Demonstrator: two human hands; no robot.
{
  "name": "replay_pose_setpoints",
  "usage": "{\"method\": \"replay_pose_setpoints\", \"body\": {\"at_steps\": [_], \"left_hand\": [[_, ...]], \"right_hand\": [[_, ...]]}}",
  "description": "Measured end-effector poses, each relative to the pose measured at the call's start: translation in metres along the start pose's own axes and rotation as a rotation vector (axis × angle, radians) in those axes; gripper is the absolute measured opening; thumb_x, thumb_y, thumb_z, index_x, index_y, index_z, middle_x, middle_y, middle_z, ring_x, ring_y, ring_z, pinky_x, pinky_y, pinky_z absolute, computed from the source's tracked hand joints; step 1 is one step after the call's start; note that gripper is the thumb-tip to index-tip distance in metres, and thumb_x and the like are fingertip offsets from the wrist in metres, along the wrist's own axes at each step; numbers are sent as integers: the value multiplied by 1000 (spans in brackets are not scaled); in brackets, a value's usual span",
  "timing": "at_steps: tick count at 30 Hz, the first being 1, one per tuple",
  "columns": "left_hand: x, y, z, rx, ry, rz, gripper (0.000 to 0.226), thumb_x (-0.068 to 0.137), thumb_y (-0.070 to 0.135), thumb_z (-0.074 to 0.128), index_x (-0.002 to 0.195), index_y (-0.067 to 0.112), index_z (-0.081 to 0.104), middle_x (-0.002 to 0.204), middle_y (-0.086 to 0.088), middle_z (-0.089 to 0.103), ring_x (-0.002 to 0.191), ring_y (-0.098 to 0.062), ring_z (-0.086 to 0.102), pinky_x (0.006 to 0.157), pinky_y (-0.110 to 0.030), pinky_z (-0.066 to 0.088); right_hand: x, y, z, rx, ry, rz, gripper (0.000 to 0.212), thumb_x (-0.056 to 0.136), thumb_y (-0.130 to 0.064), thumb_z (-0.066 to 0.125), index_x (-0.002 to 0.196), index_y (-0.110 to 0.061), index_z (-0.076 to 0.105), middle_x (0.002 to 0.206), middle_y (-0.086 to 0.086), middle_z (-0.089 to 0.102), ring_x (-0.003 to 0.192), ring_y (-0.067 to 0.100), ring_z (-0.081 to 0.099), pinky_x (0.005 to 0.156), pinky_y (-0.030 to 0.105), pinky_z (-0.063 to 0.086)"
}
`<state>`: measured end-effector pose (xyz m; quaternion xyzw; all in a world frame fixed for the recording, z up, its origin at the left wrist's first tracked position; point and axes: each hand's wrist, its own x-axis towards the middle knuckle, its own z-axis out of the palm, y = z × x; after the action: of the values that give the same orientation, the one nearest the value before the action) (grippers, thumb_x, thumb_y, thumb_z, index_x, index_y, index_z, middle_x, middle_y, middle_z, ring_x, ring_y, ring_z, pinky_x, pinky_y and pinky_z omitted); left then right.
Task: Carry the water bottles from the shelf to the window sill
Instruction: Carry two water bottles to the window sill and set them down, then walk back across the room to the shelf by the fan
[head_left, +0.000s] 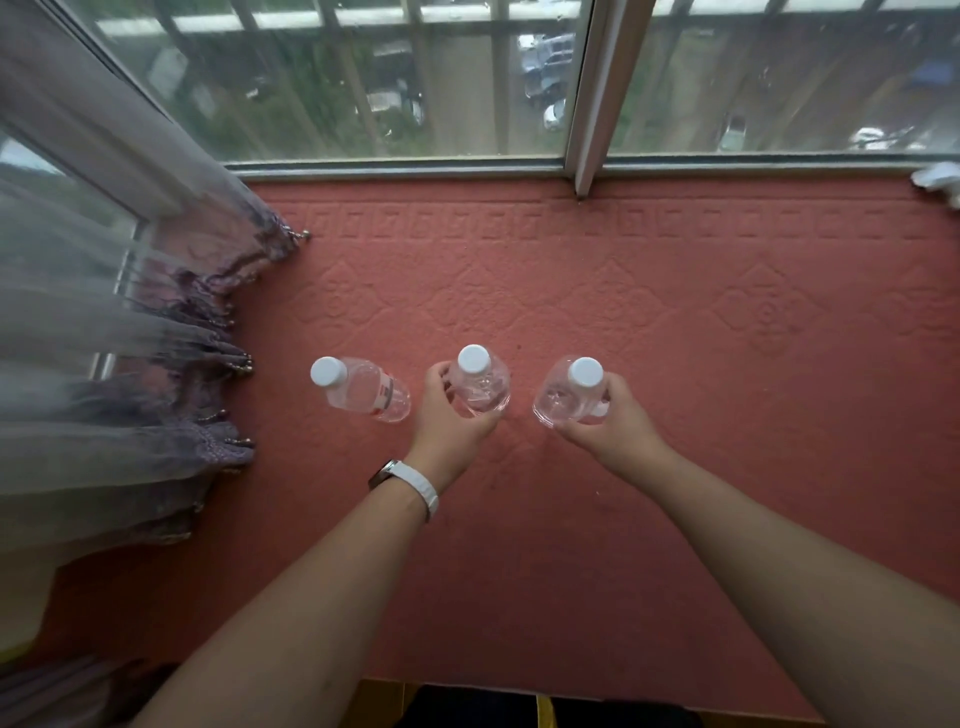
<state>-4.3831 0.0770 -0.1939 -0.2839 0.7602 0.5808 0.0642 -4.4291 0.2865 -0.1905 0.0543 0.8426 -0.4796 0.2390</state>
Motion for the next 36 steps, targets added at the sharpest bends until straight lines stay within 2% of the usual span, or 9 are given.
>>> {"method": "replay_pose_setpoints", "body": {"at_steps": [4,7,11,14,17,20,24,32,36], "left_hand": [[-40,23,-17,14,9,-14,81,74,22,85,140,20,37,131,0,49,121,-15,51,104,-34,43],[-71,42,-31,64,-3,-3,60,81,16,79,131,20,45,126,-1,54,119,-17,54,100,-34,45],[-115,76,-54,251,-50,126,39,84,11,76,115,22,55,113,5,61,114,-19,59,97,-30,46],[-145,105,-71,436,-93,241,42,86,18,75,125,14,60,122,-2,64,115,-15,58,101,-30,46],[-172,132,-82,630,-70,379,43,87,31,71,127,18,62,120,7,63,112,-9,57,93,-22,40],[-195,156,-85,733,19,505,36,87,37,70,119,21,67,105,11,63,106,-18,60,86,-29,43],[-220,175,-80,772,56,567,34,89,40,66,117,22,68,116,3,68,109,-22,61,99,-42,44],[-238,177,-83,763,-3,728,29,88,42,65,114,30,71,120,13,66,112,-13,61,94,-32,47],[-237,169,-94,886,-49,800,39,89,56,54,122,38,65,126,23,60,115,-4,57,78,-22,31]], "right_hand": [[-25,-13,-21,-36,-32,66,59,81,-27,78,130,-18,48,112,-6,60,96,6,58,72,22,43],[-48,-31,-38,-74,8,42,56,83,-30,75,131,-13,50,116,0,59,103,16,57,80,29,43],[-90,-59,-70,-99,8,-19,39,88,-27,69,123,-14,59,119,2,62,103,16,57,84,28,43],[-121,-80,-96,-156,-18,-126,31,89,-23,67,119,-14,64,119,1,64,107,15,57,85,24,40],[-150,-98,-122,-306,-37,-235,37,91,-30,64,125,-17,62,128,-2,60,118,13,53,96,26,40],[-173,-110,-146,-490,-7,-355,42,91,-40,60,129,-22,58,134,-8,57,123,12,52,99,24,38],[-201,-120,-164,-605,38,-484,41,91,-41,58,127,-22,59,130,-5,58,120,15,53,98,28,41],[-254,-127,-165,-787,156,-424,48,92,-47,51,134,-24,51,136,-4,51,125,19,46,101,30,40],[-285,-127,-150,-836,228,-324,50,92,-49,48,136,-25,50,136,-3,51,125,19,47,101,31,39]]}}
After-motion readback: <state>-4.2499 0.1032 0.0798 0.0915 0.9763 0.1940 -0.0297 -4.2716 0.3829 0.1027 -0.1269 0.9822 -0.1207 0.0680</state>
